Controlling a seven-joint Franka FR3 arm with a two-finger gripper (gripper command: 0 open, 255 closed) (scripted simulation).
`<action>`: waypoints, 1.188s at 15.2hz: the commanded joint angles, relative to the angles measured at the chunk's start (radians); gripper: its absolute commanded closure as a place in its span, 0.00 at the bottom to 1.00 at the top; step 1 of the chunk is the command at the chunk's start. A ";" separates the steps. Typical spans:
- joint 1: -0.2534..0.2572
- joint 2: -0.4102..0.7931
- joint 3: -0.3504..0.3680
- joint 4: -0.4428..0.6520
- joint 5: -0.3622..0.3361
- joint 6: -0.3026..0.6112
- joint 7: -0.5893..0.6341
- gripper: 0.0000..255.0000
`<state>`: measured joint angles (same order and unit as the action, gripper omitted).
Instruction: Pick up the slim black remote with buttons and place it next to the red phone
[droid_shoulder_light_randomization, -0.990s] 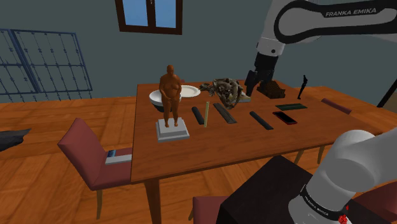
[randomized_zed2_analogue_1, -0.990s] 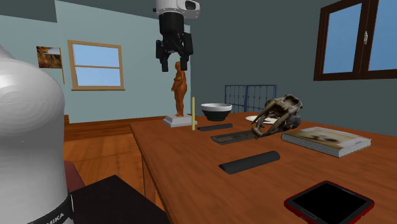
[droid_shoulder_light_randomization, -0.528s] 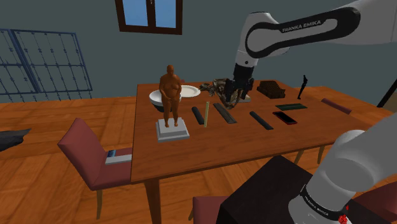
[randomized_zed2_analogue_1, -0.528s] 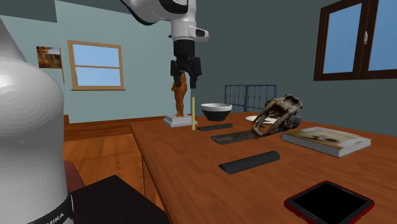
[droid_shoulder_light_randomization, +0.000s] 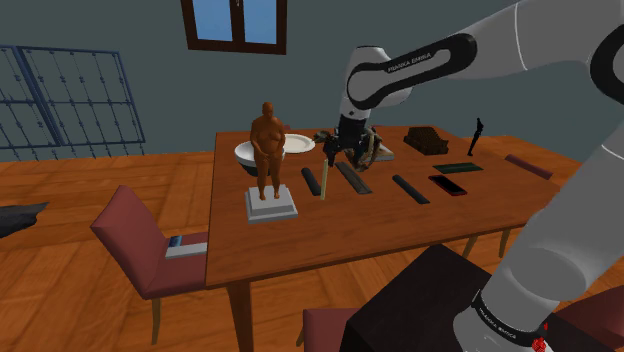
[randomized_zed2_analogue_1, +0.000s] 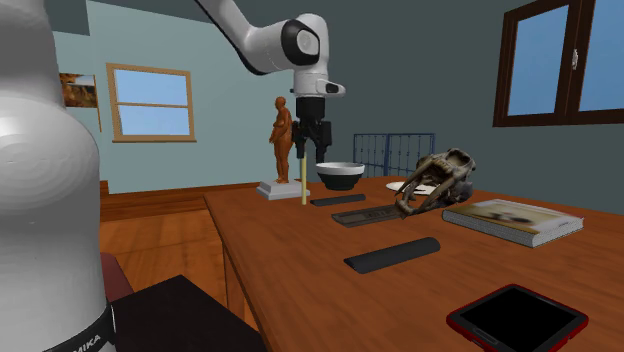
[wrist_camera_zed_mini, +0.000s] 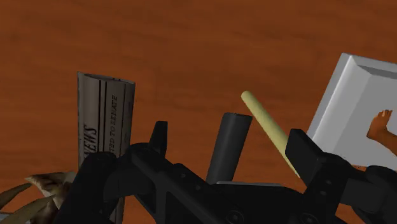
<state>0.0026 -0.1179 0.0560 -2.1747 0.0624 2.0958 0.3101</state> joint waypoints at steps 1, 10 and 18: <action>-0.002 0.078 0.002 0.044 0.002 0.031 0.032 0.00; 0.000 0.432 -0.008 0.329 0.010 0.094 0.162 0.00; 0.004 0.506 -0.009 0.326 0.013 0.171 0.169 0.00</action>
<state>0.0048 0.3826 0.0467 -1.8404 0.0750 2.2523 0.4774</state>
